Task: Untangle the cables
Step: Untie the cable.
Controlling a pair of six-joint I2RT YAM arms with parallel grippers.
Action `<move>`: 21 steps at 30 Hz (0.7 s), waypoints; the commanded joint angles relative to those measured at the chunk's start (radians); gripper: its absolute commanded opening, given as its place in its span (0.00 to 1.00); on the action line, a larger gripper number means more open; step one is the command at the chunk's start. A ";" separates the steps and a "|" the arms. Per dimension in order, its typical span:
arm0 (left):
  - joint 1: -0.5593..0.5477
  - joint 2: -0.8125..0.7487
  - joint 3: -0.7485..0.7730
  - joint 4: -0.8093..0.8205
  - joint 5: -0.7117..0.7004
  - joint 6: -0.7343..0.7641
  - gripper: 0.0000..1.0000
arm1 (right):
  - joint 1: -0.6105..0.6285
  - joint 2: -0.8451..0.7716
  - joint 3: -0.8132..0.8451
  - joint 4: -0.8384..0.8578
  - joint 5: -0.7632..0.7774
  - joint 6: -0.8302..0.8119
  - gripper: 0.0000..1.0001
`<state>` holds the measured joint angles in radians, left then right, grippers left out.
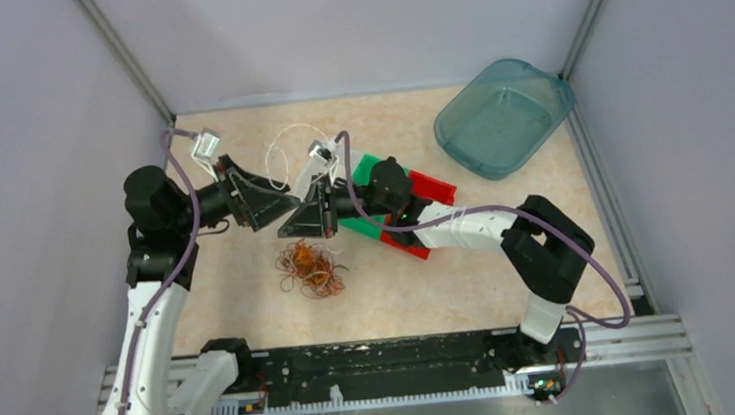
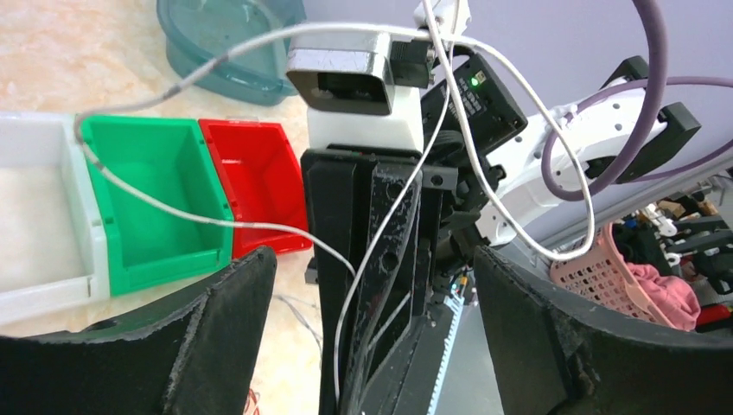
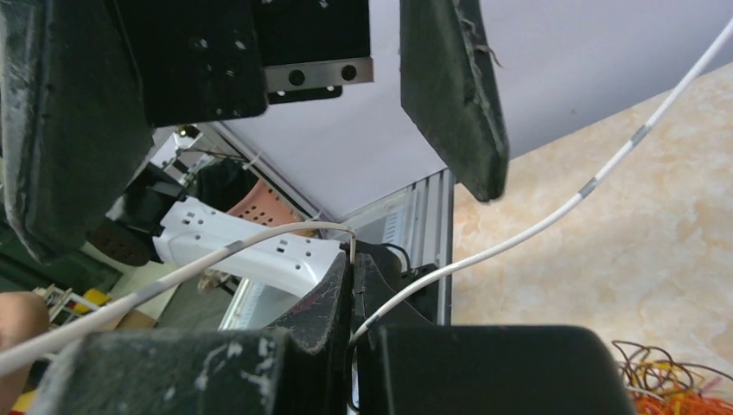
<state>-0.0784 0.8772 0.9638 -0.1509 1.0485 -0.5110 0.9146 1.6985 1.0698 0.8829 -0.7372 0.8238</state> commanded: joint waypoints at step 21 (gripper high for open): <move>0.000 -0.017 -0.081 0.316 0.011 -0.260 0.59 | 0.042 0.059 0.081 0.240 -0.061 0.092 0.00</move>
<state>-0.0784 0.8536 0.8871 0.0761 1.0775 -0.7155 0.9298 1.7550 1.1095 1.0607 -0.7826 0.9218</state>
